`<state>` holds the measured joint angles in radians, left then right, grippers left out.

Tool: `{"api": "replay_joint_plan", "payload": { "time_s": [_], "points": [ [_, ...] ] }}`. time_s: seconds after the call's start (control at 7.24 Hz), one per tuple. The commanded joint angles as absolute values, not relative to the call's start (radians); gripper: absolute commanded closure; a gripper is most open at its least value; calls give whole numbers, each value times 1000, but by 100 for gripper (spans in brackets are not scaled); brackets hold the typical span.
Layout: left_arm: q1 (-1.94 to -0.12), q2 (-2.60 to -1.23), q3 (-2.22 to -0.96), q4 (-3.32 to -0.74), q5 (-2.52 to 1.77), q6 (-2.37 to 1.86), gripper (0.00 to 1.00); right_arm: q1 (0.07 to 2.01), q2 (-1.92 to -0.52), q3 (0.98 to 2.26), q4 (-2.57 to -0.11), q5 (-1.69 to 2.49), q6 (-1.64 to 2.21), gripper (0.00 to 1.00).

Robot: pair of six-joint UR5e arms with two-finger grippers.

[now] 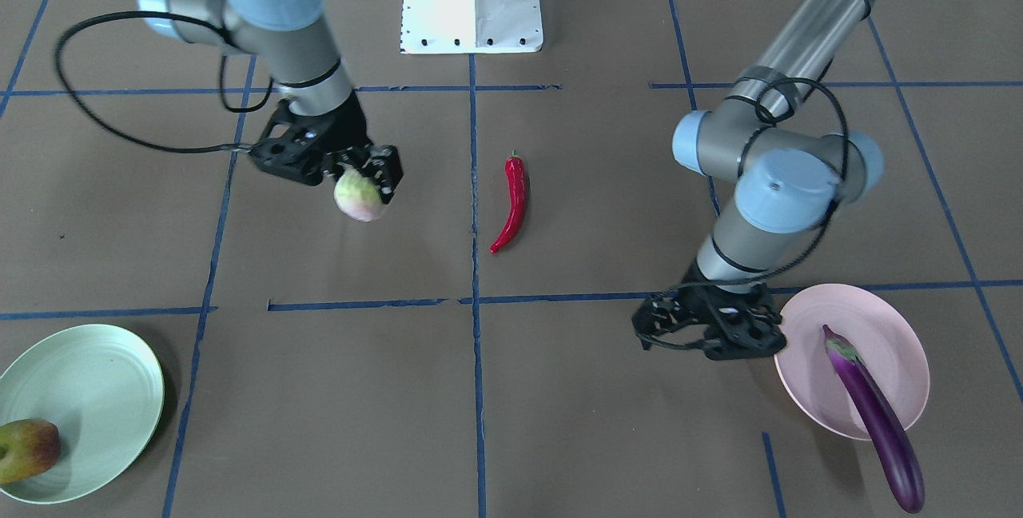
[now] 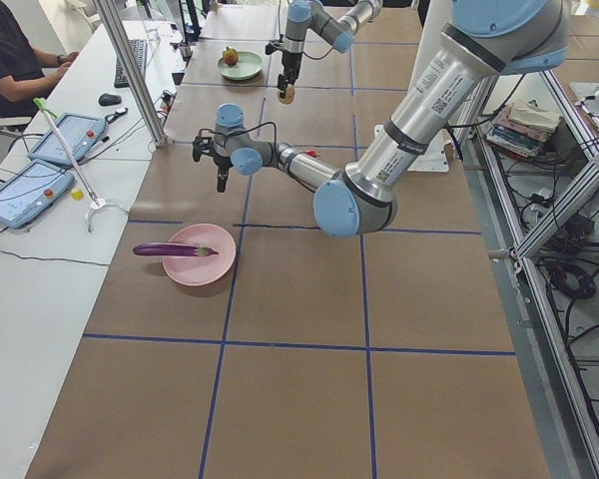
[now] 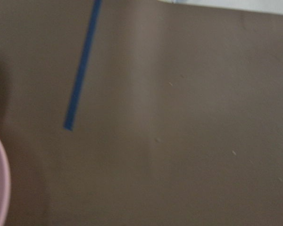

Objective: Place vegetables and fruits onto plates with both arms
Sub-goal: 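Carry the pale fruit to the green plate while the left returns to the chili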

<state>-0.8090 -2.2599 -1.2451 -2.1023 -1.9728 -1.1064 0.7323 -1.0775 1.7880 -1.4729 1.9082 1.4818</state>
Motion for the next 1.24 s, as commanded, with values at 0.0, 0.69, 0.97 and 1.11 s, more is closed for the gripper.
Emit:
{"api": "replay_joint_plan", "payload": {
  "time_s": [0.0,0.69,0.97,1.11],
  "points": [
    [-663,-2255,-1339,-2099,-1956,-1164,0,993,-1118,1598,-1459,1933,1111,100],
    [-555,-2342,-1362,-1921,-1916,-1195,0,1078,-1049,1209,-1284,1898,940,17],
    [-546,-2347,-1380,-1904,-1919,-1193,6,1077,-1045,1212,-1281,1896,922,0],
    [-542,-2344,-1403,-1855,-1917,-1193,8,1074,-1045,1215,-1282,1896,922,0]
  ]
}}
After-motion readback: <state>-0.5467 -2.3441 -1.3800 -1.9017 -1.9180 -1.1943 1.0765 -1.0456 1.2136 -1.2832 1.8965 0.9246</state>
